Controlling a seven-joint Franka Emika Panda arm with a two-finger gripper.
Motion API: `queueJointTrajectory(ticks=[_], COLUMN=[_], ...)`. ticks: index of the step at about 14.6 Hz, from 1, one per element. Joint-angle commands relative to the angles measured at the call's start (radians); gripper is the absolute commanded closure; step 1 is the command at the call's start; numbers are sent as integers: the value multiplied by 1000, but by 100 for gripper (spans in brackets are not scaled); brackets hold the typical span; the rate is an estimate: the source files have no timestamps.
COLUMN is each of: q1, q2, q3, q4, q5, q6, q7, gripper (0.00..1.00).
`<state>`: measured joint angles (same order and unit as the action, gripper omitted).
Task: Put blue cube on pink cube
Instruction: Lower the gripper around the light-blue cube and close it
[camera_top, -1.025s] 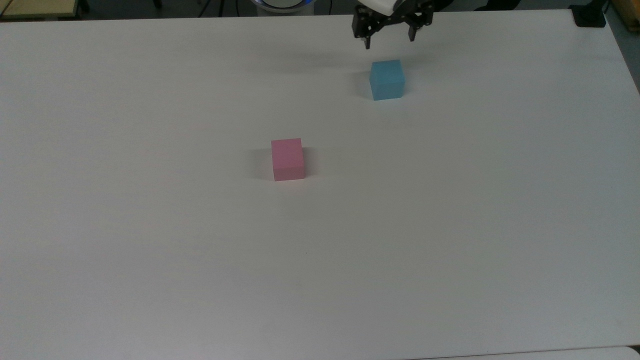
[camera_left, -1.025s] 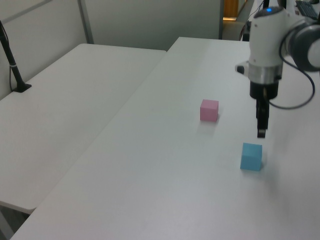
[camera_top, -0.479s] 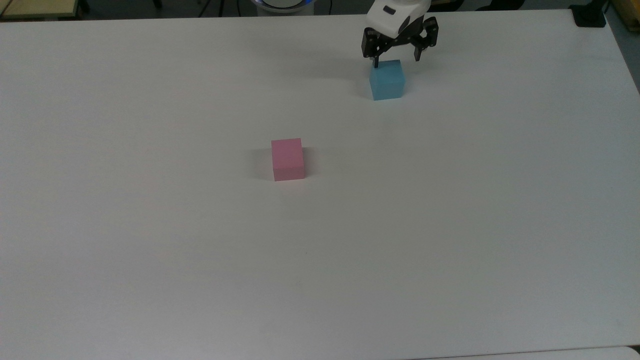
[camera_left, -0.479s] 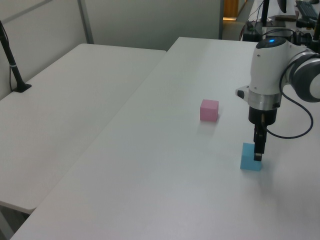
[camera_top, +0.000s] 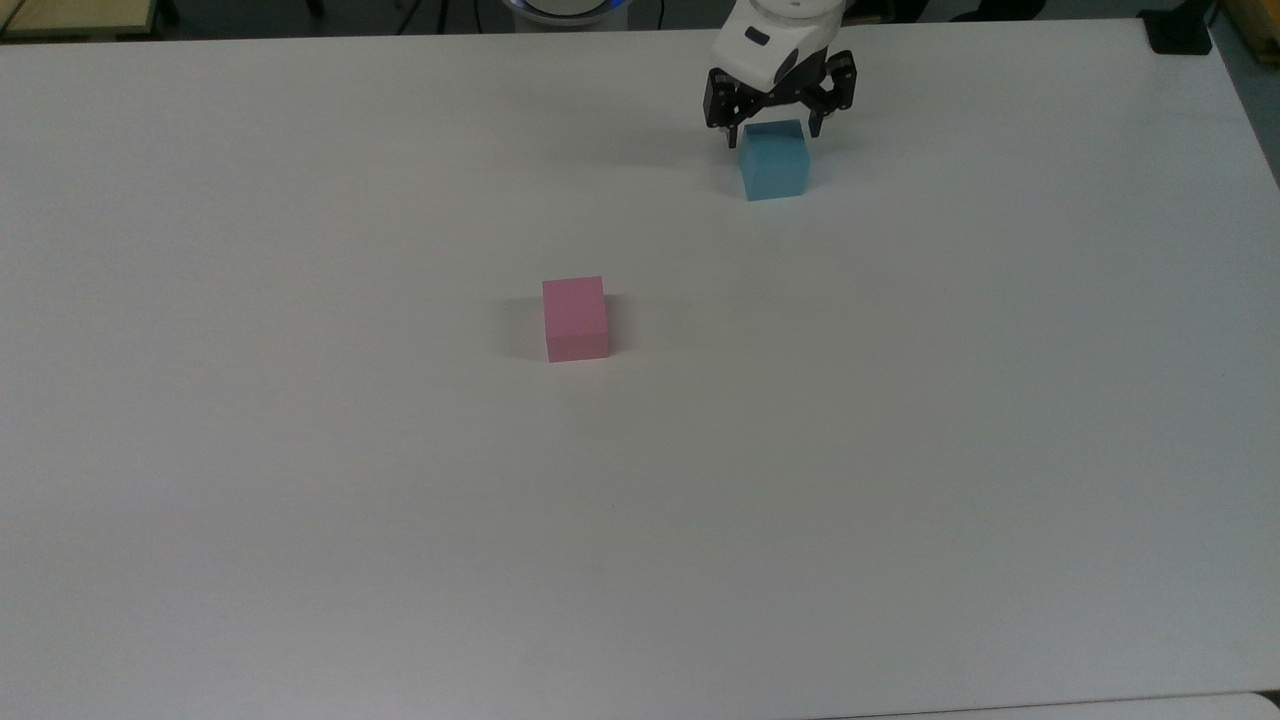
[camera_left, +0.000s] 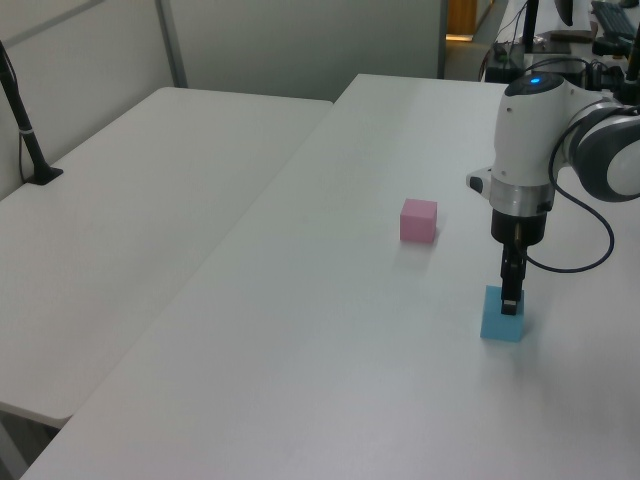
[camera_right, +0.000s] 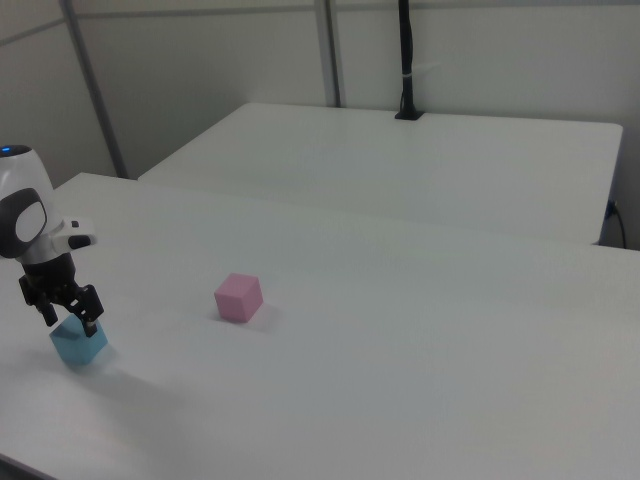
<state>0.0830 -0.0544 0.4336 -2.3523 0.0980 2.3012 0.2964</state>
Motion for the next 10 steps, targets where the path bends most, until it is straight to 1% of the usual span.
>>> queueJointTrajectory(ticks=[1, 2, 3, 4, 6, 8, 10], q1=[6, 9, 9, 8, 3, 1, 0], q2=[45, 63, 73, 79, 80, 79, 71], q3=[-3, -1, -1, -1, -1, -1, -1], q4=[10, 19, 19, 21, 36, 62, 76], q5=[-61, -95, -112, -124, -120, -118, -118], q6=[20, 33, 43, 46, 40, 27, -5], q7=[21, 53, 75, 84, 90, 151, 152], gripper=[4, 4, 4, 15, 46, 59, 59])
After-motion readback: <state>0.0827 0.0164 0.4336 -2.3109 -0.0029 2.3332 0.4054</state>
